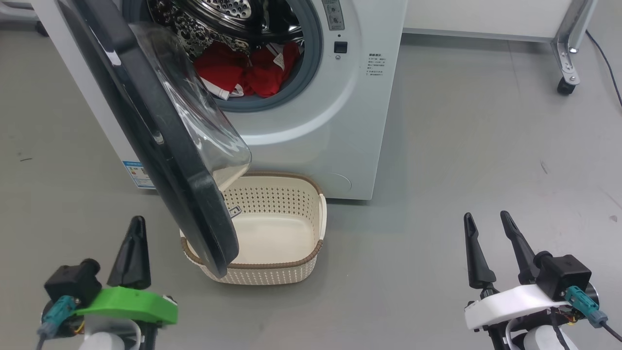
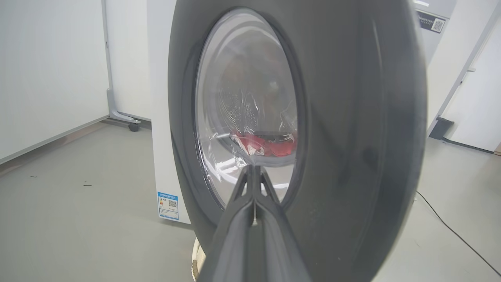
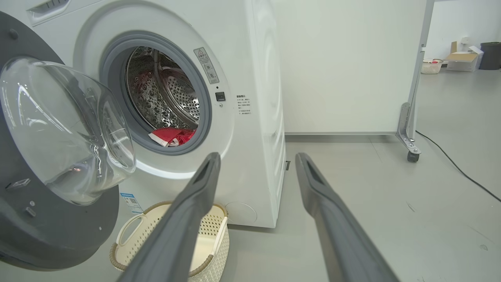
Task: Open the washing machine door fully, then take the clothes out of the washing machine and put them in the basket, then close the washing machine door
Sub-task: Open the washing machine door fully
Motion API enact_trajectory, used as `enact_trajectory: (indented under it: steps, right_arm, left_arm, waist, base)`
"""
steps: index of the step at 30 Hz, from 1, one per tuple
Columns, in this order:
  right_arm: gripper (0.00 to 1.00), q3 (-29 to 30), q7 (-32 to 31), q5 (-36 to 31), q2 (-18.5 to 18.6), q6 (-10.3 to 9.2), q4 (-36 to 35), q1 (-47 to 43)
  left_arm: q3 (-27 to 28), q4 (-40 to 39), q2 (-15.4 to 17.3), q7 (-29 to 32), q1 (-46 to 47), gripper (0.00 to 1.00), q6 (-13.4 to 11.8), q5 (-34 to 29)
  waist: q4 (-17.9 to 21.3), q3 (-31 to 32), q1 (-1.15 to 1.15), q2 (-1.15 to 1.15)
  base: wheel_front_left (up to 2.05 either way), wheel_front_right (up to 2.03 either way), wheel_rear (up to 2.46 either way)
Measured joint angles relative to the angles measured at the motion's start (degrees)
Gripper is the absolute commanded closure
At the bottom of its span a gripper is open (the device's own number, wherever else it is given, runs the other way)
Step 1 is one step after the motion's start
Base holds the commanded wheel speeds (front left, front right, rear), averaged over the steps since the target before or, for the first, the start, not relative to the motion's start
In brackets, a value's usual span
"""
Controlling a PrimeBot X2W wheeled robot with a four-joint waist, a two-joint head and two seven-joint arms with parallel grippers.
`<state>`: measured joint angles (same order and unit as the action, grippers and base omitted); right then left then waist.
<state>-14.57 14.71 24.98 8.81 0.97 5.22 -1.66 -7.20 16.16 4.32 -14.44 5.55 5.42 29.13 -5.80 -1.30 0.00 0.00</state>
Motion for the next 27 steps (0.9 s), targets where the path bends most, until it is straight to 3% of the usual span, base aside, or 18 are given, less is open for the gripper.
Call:
enact_trajectory:
  steps: [8, 27]
  right_arm:
    - [0.00, 0.44, 0.00, -0.79, -0.56, 0.73, 0.26, 0.00]
    - [0.00, 0.64, 0.00, -2.43, -2.15, 2.47, 0.99, 0.02]
  left_arm:
    - [5.14, -7.26, 0.81, -0.01, 2.45, 1.00, 0.00, -0.01]
    - [5.68, -20.31, 6.16, 0.23, 12.06, 1.00, 0.36, -3.66]
  waist:
    - [0.32, 0.36, 0.00, 0.00]
    - [2.51, 0.89, 0.00, 0.00]
  base:
    - [0.00, 0.00, 0.00]
    - [0.00, 0.00, 0.00]
